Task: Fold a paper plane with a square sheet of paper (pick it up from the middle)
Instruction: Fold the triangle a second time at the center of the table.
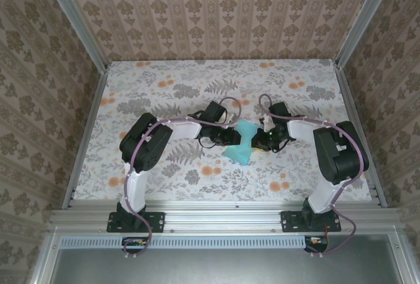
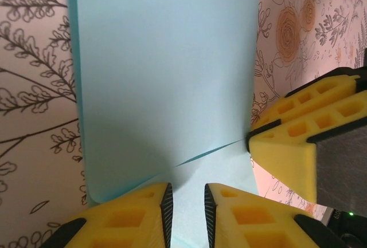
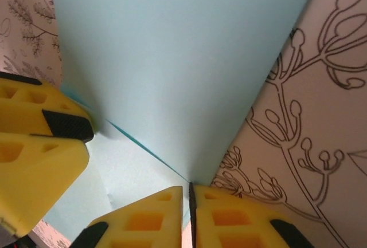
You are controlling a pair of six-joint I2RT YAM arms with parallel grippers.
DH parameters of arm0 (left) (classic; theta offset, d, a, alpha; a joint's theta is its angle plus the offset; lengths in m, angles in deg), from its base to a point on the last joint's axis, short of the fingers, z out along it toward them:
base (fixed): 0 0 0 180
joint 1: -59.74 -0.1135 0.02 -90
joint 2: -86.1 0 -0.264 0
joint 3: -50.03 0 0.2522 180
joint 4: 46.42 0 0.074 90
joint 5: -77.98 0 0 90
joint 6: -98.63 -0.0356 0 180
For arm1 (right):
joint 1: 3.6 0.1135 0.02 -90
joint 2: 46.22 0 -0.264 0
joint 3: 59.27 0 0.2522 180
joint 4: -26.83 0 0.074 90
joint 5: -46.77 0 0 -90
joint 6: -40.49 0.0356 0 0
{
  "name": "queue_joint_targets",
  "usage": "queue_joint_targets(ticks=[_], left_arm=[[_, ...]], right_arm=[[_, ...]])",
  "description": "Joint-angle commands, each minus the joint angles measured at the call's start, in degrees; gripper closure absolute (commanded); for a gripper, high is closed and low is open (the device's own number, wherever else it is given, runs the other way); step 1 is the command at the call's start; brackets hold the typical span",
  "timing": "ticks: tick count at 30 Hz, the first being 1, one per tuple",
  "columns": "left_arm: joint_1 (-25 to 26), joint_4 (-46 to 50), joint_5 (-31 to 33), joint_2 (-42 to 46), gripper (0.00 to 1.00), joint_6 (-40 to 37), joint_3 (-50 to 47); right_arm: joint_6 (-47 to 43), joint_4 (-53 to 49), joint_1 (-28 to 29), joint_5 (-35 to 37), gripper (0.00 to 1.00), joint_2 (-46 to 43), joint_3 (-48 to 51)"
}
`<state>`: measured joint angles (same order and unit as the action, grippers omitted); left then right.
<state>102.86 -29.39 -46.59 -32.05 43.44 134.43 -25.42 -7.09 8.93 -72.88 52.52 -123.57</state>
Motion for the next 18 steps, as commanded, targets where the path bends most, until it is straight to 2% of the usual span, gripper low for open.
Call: queue_joint_targets(ticks=[1, 7, 11, 18], left_arm=[[-0.3, 4.4, 4.8, -4.5, 0.74, -2.6, -0.9], [-0.4, 5.5, 5.6, -5.5, 0.75, -3.3, -0.9], [-0.3, 5.7, 5.8, -6.0, 0.75, -3.3, -0.9], [-0.5, 5.3, 5.6, -6.5, 0.75, -3.1, -1.3]], right_arm=[[0.6, -2.8, 0.0, 1.3, 0.83, -4.1, -0.4], [4.8, 0.1, 1.1, -3.2, 0.82, -11.0, 2.0], [9.0, 3.1, 5.0, -5.0, 0.85, -13.5, 5.2], [13.3, 7.7, 10.2, -4.2, 0.89, -12.5, 8.6]])
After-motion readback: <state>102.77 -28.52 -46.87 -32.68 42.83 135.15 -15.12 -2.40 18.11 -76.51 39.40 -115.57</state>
